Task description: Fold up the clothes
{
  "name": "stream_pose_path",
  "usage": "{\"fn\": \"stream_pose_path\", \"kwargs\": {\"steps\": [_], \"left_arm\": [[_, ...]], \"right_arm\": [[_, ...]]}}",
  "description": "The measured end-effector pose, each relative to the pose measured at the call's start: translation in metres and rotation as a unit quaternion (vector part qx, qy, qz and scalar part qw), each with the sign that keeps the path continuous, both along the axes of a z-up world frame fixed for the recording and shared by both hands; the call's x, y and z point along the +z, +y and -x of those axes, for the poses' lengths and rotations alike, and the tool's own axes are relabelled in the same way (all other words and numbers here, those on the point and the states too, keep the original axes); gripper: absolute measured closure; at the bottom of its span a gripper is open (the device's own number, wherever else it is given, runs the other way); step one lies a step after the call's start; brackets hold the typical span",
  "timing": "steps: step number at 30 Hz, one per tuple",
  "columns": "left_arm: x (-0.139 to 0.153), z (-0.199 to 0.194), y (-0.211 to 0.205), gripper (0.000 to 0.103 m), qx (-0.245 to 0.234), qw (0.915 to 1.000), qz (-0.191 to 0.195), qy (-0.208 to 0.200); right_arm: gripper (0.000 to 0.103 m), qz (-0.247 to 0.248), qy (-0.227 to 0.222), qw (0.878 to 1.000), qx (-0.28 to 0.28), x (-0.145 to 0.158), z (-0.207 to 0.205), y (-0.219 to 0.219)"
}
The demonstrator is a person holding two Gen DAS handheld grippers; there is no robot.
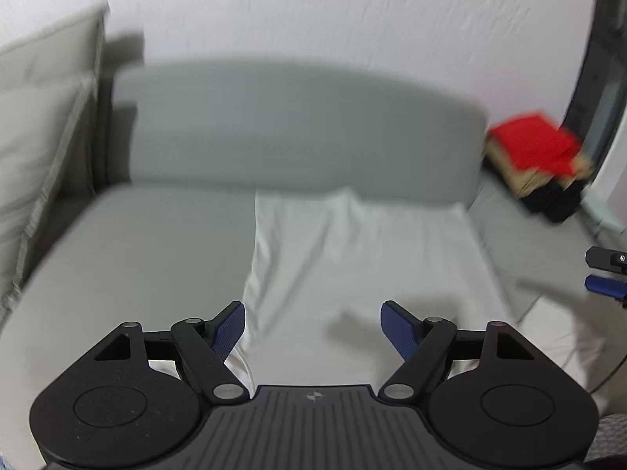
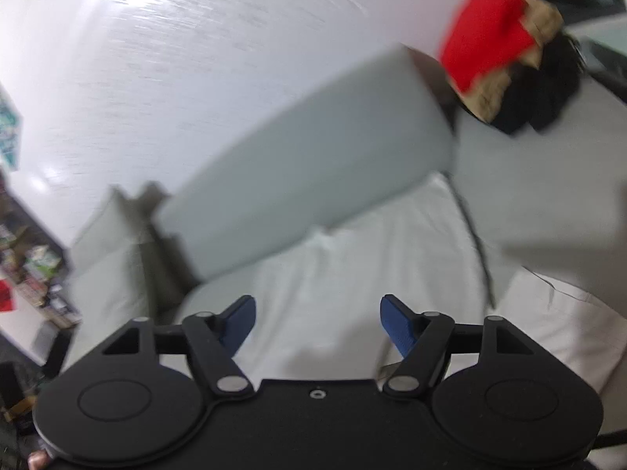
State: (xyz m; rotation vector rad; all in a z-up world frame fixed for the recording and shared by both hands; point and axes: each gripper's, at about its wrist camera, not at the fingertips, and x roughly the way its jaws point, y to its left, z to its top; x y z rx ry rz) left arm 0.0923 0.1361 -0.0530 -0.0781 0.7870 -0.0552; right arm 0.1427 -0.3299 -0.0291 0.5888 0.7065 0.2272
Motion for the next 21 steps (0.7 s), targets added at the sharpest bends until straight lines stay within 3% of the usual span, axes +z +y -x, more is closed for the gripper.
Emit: {"fn": "stream_pose_path", "kwargs": {"steps": [1,2,4,6,9,12,14,15,17,19,21], "left_arm": [[-0.018,-0.012,-0.002,0.047,0.006,0.9998,-0.005,0.016],[-0.034,-0.022,-0.003,0.073,0.011,0.9996,-0.009,0.024],[-0.059,-0.037,0.0,0.1,0.024,0.9992,-0.001,0.031],[-0.078,-0.054,0.002,0.099,0.034,0.9989,0.008,0.032],[-0.098,-0.087,-0.005,0.099,0.015,0.9989,0.004,0.044],[-0.117,-0.117,-0.015,0.084,-0.017,0.9983,-0.015,0.053],[-0.133,-0.122,-0.011,0.083,0.022,0.9975,-0.039,0.055],[-0.137,-0.122,-0.001,0.084,0.057,0.9961,-0.037,0.056],[-0.14,-0.123,0.019,0.091,0.115,0.9911,-0.031,0.059],[-0.137,-0.125,0.03,0.091,0.14,0.9877,-0.038,0.059],[-0.135,-0.125,0.027,0.091,0.148,0.985,-0.069,0.054]], "right_arm": [[0.059,0.01,0.012,1.0,-0.008,-0.017,-0.012,-0.001],[0.082,0.021,0.023,0.999,-0.017,-0.035,-0.024,-0.003],[0.088,0.049,0.037,0.998,-0.035,-0.065,-0.037,-0.008],[0.088,0.068,0.056,0.995,-0.054,-0.094,-0.05,-0.014],[0.088,0.043,0.076,0.995,-0.05,-0.121,-0.066,-0.017],[0.087,0.038,0.065,0.997,0.02,-0.137,-0.081,0.008],[0.088,0.061,0.073,0.995,0.044,-0.149,-0.088,0.021],[0.102,0.08,0.076,0.993,0.045,-0.155,-0.09,0.026],[0.103,0.118,0.067,0.99,-0.033,-0.157,-0.085,0.014],[0.103,0.16,0.084,0.975,-0.131,-0.162,-0.08,-0.006],[0.103,0.167,0.115,0.966,-0.162,-0.175,-0.082,-0.024]]}}
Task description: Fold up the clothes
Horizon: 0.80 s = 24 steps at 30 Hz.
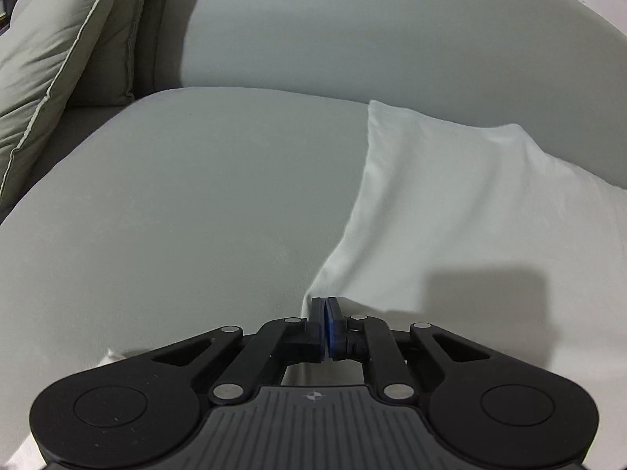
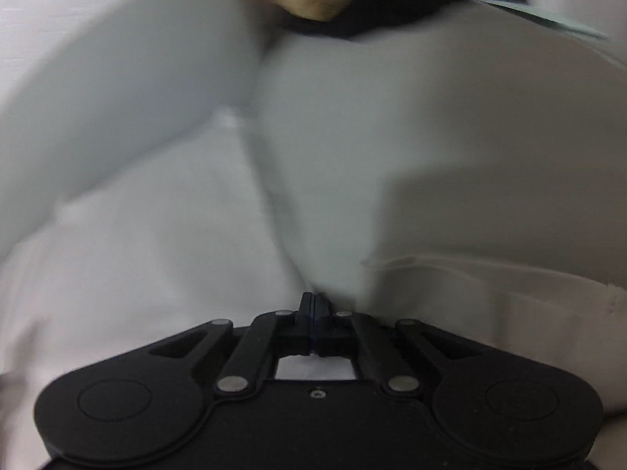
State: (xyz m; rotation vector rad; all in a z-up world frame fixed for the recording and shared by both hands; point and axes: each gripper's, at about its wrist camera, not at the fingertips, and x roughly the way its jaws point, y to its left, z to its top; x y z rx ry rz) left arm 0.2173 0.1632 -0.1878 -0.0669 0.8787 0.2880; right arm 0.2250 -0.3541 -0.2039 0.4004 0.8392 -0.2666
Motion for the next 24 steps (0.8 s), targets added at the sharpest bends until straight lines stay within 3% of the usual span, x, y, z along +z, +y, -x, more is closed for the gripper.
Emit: {"fn": "stream_pose_path", "kwargs": {"steps": [1,2,3,5,7,10,12,15,18,19,21,24], "left_arm": [[0.0,0.001,-0.009,0.093,0.017,0.997,-0.075,0.002],[-0.002,0.001,-0.017,0.096,0.036,0.988,-0.15,0.007],[-0.002,0.003,-0.017,0.097,0.046,0.9834,-0.175,0.01],[0.009,0.01,0.001,0.09,0.059,0.9935,-0.098,-0.001],[0.019,0.016,0.014,0.09,0.064,0.9971,-0.033,-0.024],[0.024,0.009,0.007,0.086,0.016,0.9985,0.007,-0.051],[0.022,0.001,-0.005,0.083,-0.034,0.9975,0.022,-0.058],[0.015,-0.008,-0.031,0.083,-0.103,0.993,0.007,-0.059],[0.001,-0.026,-0.041,0.077,-0.127,0.9909,-0.021,-0.04],[-0.003,-0.028,-0.038,0.075,-0.109,0.9927,-0.036,-0.038],[-0.009,-0.034,-0.027,0.08,-0.053,0.9954,-0.069,-0.039],[-0.012,-0.049,0.001,0.081,0.036,0.9918,-0.12,-0.027]], "right_arm": [[0.103,0.006,0.003,1.0,-0.001,0.001,0.0,0.002],[0.103,0.032,0.011,0.999,0.001,0.005,-0.002,0.011],[0.103,0.057,0.02,0.998,0.002,0.009,-0.003,0.021],[0.102,0.055,0.016,0.998,-0.012,0.017,0.003,0.028],[0.096,0.022,-0.022,0.999,-0.017,0.028,0.015,0.025],[0.092,0.006,-0.07,0.997,0.02,0.044,0.021,0.031],[0.087,-0.014,-0.079,0.995,0.062,0.047,0.013,0.039],[0.084,-0.06,-0.075,0.987,0.132,0.04,-0.005,0.053],[0.084,-0.033,-0.072,0.977,0.198,0.027,-0.022,0.077],[0.085,-0.019,-0.064,0.975,0.21,0.021,-0.026,0.081],[0.103,0.03,-0.069,0.979,0.191,0.014,-0.034,0.082],[0.098,0.099,-0.059,0.991,0.069,0.006,-0.048,0.051]]}}
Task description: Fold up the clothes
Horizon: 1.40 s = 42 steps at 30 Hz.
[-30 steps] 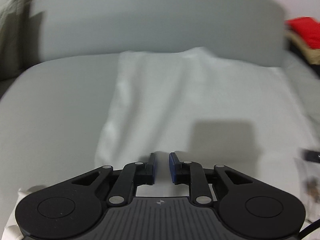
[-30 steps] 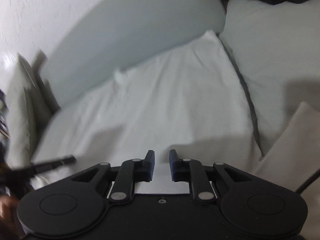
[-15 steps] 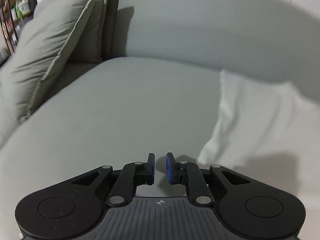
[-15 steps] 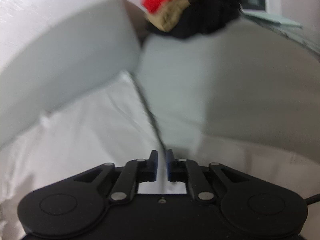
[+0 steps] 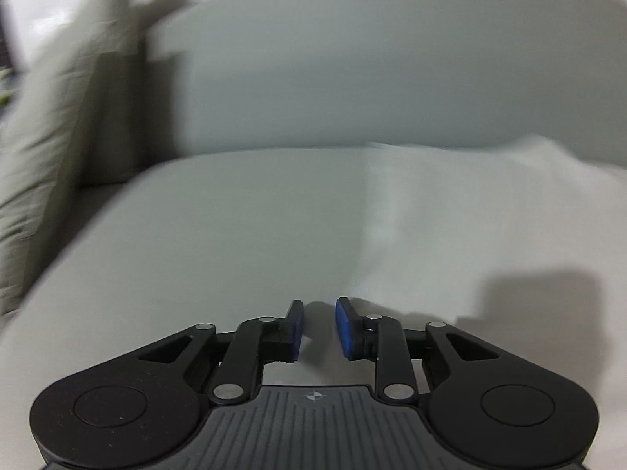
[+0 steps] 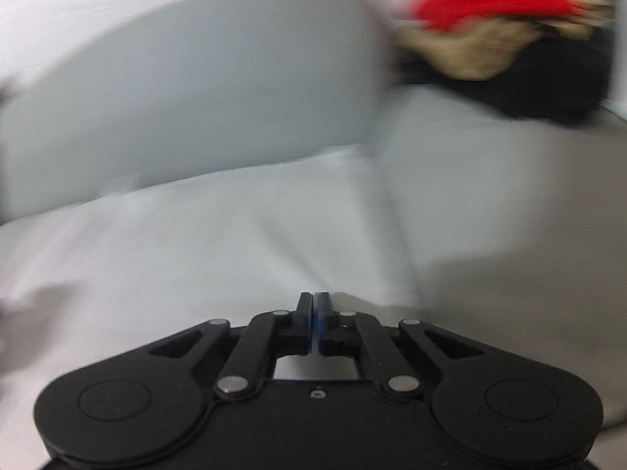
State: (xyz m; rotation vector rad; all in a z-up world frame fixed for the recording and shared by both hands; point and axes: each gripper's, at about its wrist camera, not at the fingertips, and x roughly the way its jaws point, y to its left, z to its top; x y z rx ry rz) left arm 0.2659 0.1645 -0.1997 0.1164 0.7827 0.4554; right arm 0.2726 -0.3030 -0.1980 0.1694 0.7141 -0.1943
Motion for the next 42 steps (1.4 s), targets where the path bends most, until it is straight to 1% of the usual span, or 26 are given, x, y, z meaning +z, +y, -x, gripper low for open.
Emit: {"fn": "stream_pose_path", "kwargs": {"steps": [1,3,5,6,9,11,14,16,18,19,20,21,23,24,25,27,28,29,30,32,34,36,37,38,40,42], "left_arm": [[-0.002,-0.003,0.01,0.081,0.02,0.9998,-0.009,0.002],[0.005,-0.003,0.027,0.081,0.045,0.999,0.002,0.001],[0.022,0.002,0.036,0.087,0.053,0.997,0.051,-0.026],[0.031,0.004,0.036,0.087,0.039,0.9952,0.078,-0.044],[0.046,0.0,0.009,0.082,-0.093,0.9824,0.148,-0.066],[0.047,-0.001,-0.019,0.074,-0.185,0.9701,0.145,-0.061],[0.029,-0.015,-0.05,0.074,-0.227,0.9687,0.093,-0.035],[0.011,-0.035,-0.047,0.073,-0.174,0.9829,0.054,-0.025],[0.006,-0.051,-0.024,0.067,-0.083,0.9945,0.033,-0.054],[0.007,-0.059,-0.017,0.047,-0.057,0.9964,0.025,-0.058],[0.008,-0.066,-0.011,0.035,-0.037,0.9974,0.018,-0.06],[0.009,-0.073,-0.005,0.035,-0.017,0.9979,0.01,-0.061],[0.013,-0.084,0.003,0.05,0.016,0.9982,-0.019,-0.055],[0.016,-0.087,0.007,0.055,0.024,0.9981,-0.028,-0.048],[0.02,-0.087,0.015,0.06,0.025,0.9984,-0.012,-0.048],[0.029,-0.091,0.029,0.058,0.002,0.9967,0.051,-0.063],[0.034,-0.094,0.036,0.048,-0.011,0.9939,0.083,-0.071],[0.038,-0.097,0.042,0.036,-0.025,0.9898,0.115,-0.079],[0.038,-0.106,0.043,0.033,-0.035,0.9888,0.124,-0.075],[0.03,-0.129,0.041,0.035,-0.054,0.9898,0.126,-0.038],[0.021,-0.148,0.041,0.034,-0.069,0.9894,0.128,-0.012],[0.023,-0.156,0.032,0.062,-0.101,0.9891,0.105,-0.018],[0.023,-0.157,0.022,0.097,-0.106,0.9918,0.068,-0.022],[0.022,-0.156,0.012,0.099,-0.105,0.9938,0.025,-0.028],[0.021,-0.155,-0.009,0.1,-0.102,0.992,-0.063,-0.039],[0.009,-0.162,-0.008,0.101,-0.064,0.9921,-0.106,-0.02]], "right_arm": [[0.098,-0.017,0.017,0.999,-0.043,-0.008,-0.007,-0.019],[0.103,-0.095,0.019,0.993,-0.068,-0.011,-0.01,-0.05],[0.101,-0.104,0.029,0.992,-0.063,-0.002,-0.01,-0.05],[0.096,-0.114,0.013,0.992,-0.049,0.002,-0.009,-0.046],[0.081,-0.145,-0.035,0.989,-0.006,0.014,-0.006,-0.033],[0.081,-0.158,-0.053,0.985,0.044,0.017,-0.008,-0.019],[0.081,-0.132,-0.048,0.978,0.153,0.011,-0.019,0.018],[0.086,-0.089,-0.053,0.983,0.149,0.006,-0.023,0.025],[0.094,-0.046,-0.058,0.987,0.144,0.002,-0.028,0.031],[0.094,-0.05,-0.057,0.991,0.114,0.002,-0.038,0.016],[0.097,-0.055,-0.056,0.993,0.084,0.001,-0.048,0.002],[0.102,-0.059,-0.056,0.995,0.054,0.001,-0.058,-0.013],[0.101,-0.05,-0.052,0.997,0.016,0.004,-0.07,-0.033],[0.091,-0.01,-0.045,0.999,0.004,0.009,-0.07,-0.034],[0.082,0.011,-0.038,0.999,-0.012,0.013,-0.07,-0.037],[0.075,-0.051,-0.061,0.997,-0.018,0.021,-0.058,-0.059],[0.073,-0.074,-0.078,0.994,-0.021,0.024,-0.053,-0.067],[0.065,-0.097,-0.095,0.99,-0.023,0.027,-0.048,-0.074],[0.053,-0.103,-0.107,0.989,-0.023,0.028,-0.048,-0.079],[0.053,-0.115,-0.107,0.988,-0.014,0.027,-0.058,-0.086],[0.06,-0.101,-0.088,0.991,-0.011,0.026,-0.074,-0.085],[0.073,-0.107,-0.062,0.992,0.002,0.021,-0.091,-0.085],[0.08,-0.098,-0.054,0.994,0.009,0.021,-0.095,-0.082],[0.094,-0.088,-0.045,0.995,0.016,0.02,-0.098,-0.08],[0.097,-0.042,-0.045,0.998,0.017,0.023,-0.099,-0.072],[0.098,0.011,-0.068,0.997,-0.02,0.026,-0.087,-0.069]]}}
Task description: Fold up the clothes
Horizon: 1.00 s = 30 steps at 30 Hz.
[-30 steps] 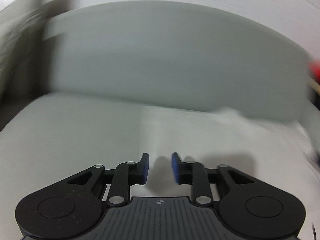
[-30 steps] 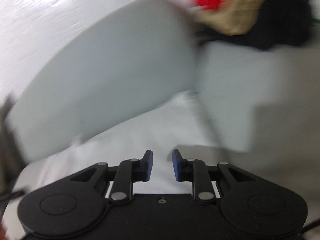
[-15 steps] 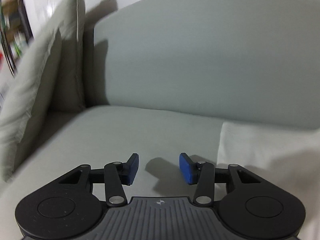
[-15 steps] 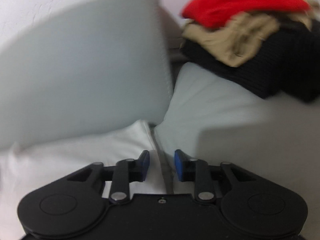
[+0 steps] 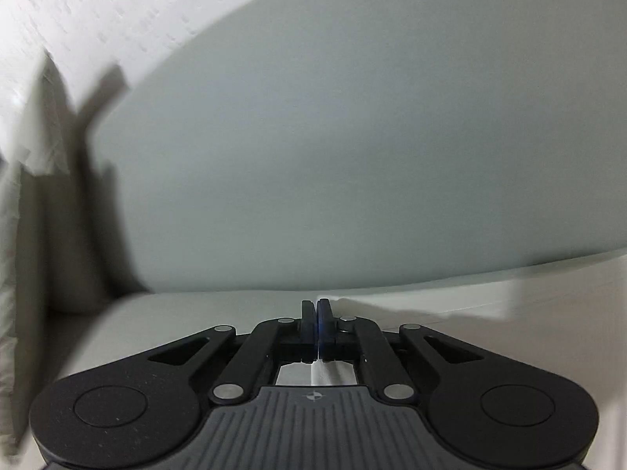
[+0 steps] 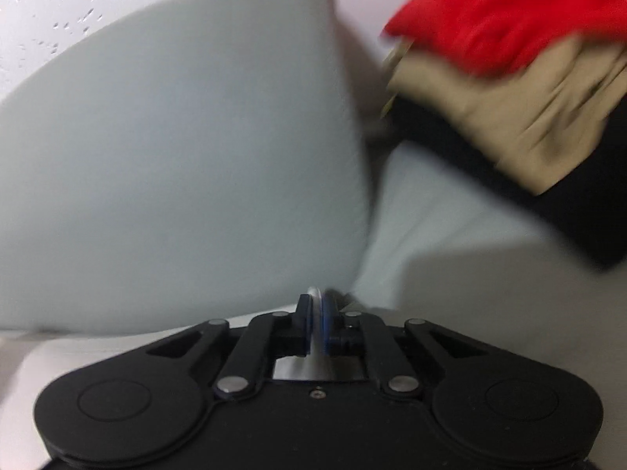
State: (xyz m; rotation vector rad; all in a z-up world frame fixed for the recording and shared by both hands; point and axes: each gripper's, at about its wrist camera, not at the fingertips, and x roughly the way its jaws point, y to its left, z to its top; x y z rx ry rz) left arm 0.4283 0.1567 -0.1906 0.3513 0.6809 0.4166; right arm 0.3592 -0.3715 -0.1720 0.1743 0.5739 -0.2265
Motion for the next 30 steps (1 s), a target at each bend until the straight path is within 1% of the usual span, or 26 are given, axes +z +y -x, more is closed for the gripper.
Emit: {"fn": "stream_pose_path", "kwargs": {"steps": [1,3,4,5,6,7,8,9,10,11,12,13,14,15,16,17,18,19,20,21,22,24,26,27,29,30], "left_arm": [[-0.008,-0.006,0.006,0.101,0.025,0.9995,-0.012,0.017],[-0.013,-0.004,0.016,0.101,0.035,0.999,-0.02,0.018],[-0.007,0.001,0.021,0.093,0.04,0.9991,-0.006,0.011],[0.0,0.008,0.027,0.086,0.047,0.9988,0.012,0.002],[0.008,0.015,0.032,0.085,0.053,0.9981,0.031,-0.007],[0.015,0.021,0.038,0.084,0.059,0.9969,0.049,-0.017],[0.026,0.032,0.039,0.084,0.058,0.9953,0.071,-0.032],[0.035,0.044,0.039,0.083,0.045,0.9937,0.092,-0.047],[0.041,0.05,0.036,0.079,0.021,0.9925,0.108,-0.054],[0.041,0.056,0.03,0.072,-0.012,0.9924,0.115,-0.042],[0.039,0.063,0.024,0.068,-0.047,0.9914,0.12,-0.025],[0.033,0.067,0.016,0.066,-0.069,0.9916,0.109,0.007],[0.024,0.07,0.012,0.066,-0.062,0.9934,0.086,0.043],[0.015,0.073,0.01,0.066,-0.048,0.9938,0.06,0.08],[0.013,0.08,0.014,0.063,-0.035,0.9938,0.045,0.096],[0.014,0.088,0.019,0.057,-0.022,0.9936,0.033,0.105],[0.018,0.095,0.025,0.057,-0.008,0.9928,0.021,0.117],[0.022,0.102,0.033,0.061,0.018,0.9903,-0.003,0.138],[0.027,0.11,0.044,0.065,0.042,0.9873,-0.009,0.153],[0.034,0.118,0.056,0.065,0.063,0.9842,-0.009,0.165],[0.049,0.134,0.066,0.065,0.067,0.9852,0.007,0.158],[0.085,0.169,0.084,0.065,0.066,0.9882,0.049,0.129],[0.119,0.214,0.08,0.057,0.036,0.9935,0.055,0.093],[0.132,0.236,0.073,0.055,0.022,0.9947,0.062,0.078],[0.155,0.28,0.057,0.051,-0.003,0.9953,0.082,0.051],[0.166,0.302,0.05,0.05,-0.016,0.9949,0.092,0.037]], "right_arm": [[0.099,0.013,0.007,1.0,-0.014,-0.004,0.001,-0.001],[0.1,0.032,0.011,0.999,-0.016,-0.011,0.006,-0.003],[0.099,0.043,0.019,0.999,-0.012,-0.01,0.007,0.0],[0.086,0.039,0.023,0.999,-0.002,-0.006,0.008,0.004],[0.069,0.035,0.028,0.999,0.008,-0.001,0.009,0.009],[0.063,0.027,0.011,1.0,0.005,0.005,0.019,0.009],[0.06,0.018,-0.016,1.0,0.001,0.012,0.03,0.012],[0.06,0.001,-0.035,0.999,0.008,0.018,0.044,0.013],[0.06,-0.027,-0.043,0.998,0.027,0.022,0.057,0.014],[0.064,-0.059,-0.042,0.996,0.053,0.022,0.068,0.015],[0.07,-0.085,-0.026,0.992,0.084,0.018,0.077,0.019],[0.075,-0.084,0.007,0.991,0.1,0.011,0.084,0.026],[0.082,-0.083,0.041,0.989,0.116,0.004,0.09,0.032],[0.084,-0.071,0.055,0.99,0.108,-0.002,0.103,0.032],[0.086,-0.06,0.069,0.991,0.099,-0.008,0.115,0.032],[0.086,-0.043,0.077,0.993,0.079,-0.007,0.13,0.029],[0.085,-0.026,0.103,0.993,0.054,-0.006,0.144,0.024],[0.085,-0.029,0.125,0.991,0.037,-0.005,0.159,0.015],[0.085,-0.041,0.141,0.989,0.026,0.0,0.177,0.004],[0.086,-0.053,0.156,0.986,0.015,0.005,0.195,-0.008],[0.086,-0.069,0.149,0.986,0.014,0.016,0.215,-0.018],[0.084,-0.093,0.115,0.989,0.014,0.051,0.262,-0.033],[0.078,-0.112,0.075,0.991,0.023,0.088,0.306,-0.039],[0.076,-0.118,0.054,0.991,0.028,0.111,0.291,-0.035],[0.069,-0.129,0.024,0.991,0.037,0.143,0.33,-0.014],[0.067,-0.134,0.013,0.99,0.043,0.153,0.325,-0.006]]}}
